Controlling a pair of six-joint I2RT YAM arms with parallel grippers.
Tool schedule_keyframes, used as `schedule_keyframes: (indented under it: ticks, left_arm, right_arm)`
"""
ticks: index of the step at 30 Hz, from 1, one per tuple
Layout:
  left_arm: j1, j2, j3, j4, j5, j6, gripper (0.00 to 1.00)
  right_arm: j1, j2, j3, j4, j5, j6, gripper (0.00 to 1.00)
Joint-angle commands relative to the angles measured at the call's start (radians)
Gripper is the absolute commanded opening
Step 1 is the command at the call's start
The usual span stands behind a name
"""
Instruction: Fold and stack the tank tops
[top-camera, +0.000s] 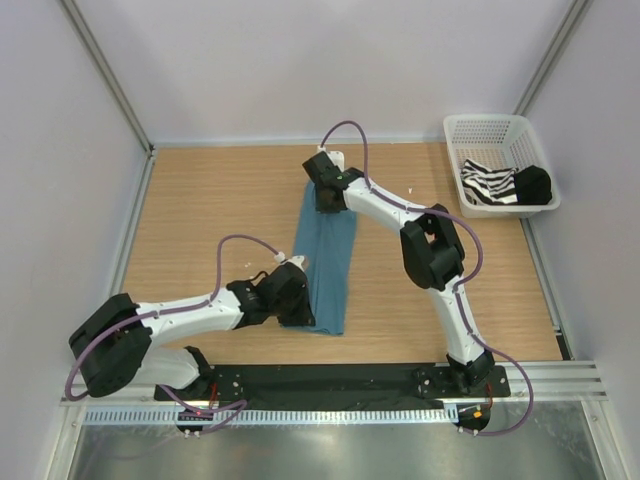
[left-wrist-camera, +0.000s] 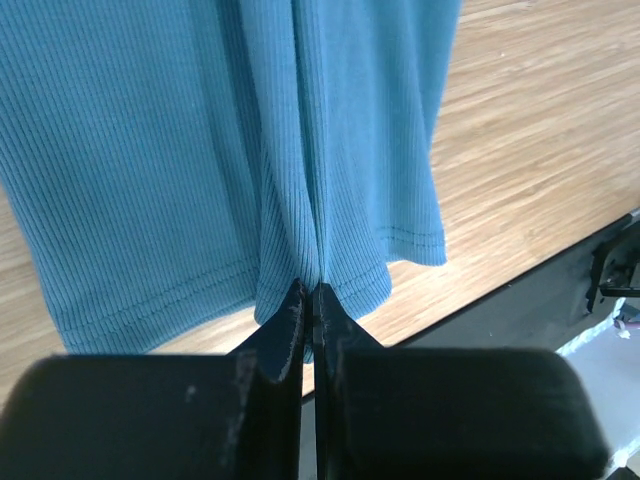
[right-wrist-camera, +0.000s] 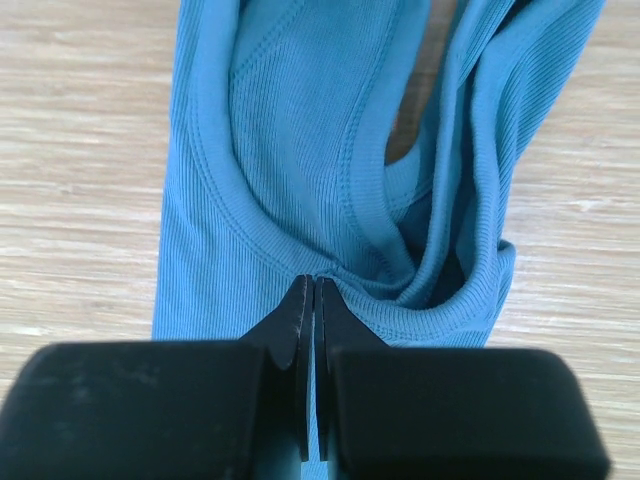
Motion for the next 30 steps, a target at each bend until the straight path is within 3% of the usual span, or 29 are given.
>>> schedule_keyframes:
  ticks: [1,14,17,18,20,25,28,29,30]
  left_arm:
    - [-0.012,-0.040,0.022,0.016,0.015,-0.018,0.00]
    - [-0.012,-0.023,-0.035,0.055,0.003,-0.055,0.00]
    - [-0.012,-0.016,-0.033,0.053,0.003,-0.054,0.01]
    - [-0.012,-0.017,-0.035,0.053,0.002,-0.054,0.03]
    - [-0.014,-0.019,-0.033,0.050,0.002,-0.052,0.04]
    - [-0.012,-0.025,-0.015,0.012,-0.029,-0.048,0.13]
    - [-0.012,-0.026,0.001,-0.019,-0.029,-0.045,0.24]
    - [-0.012,-0.031,0.011,-0.042,-0.061,-0.043,0.35]
    - [-0.012,-0.032,0.018,-0.042,-0.069,-0.043,0.35]
  right_arm:
    - [-0.012,-0.069,0.067,0.018,0.012,0.006,0.01]
    - [-0.020,0.023,0.099,0.047,-0.008,0.007,0.02]
    - [-0.020,0.041,0.099,0.052,-0.022,0.007,0.09]
    - [-0.021,0.043,0.099,0.054,-0.028,0.004,0.19]
    - [-0.021,0.047,0.100,0.057,-0.032,0.001,0.24]
    - [-0.020,0.025,0.104,0.057,-0.038,-0.011,0.32]
    - [-0.020,-0.002,0.099,0.054,-0.037,-0.016,0.35]
    - [-0.020,-0.044,0.082,0.054,-0.037,-0.022,0.37]
    - [-0.020,-0.045,0.082,0.054,-0.034,-0.024,0.37]
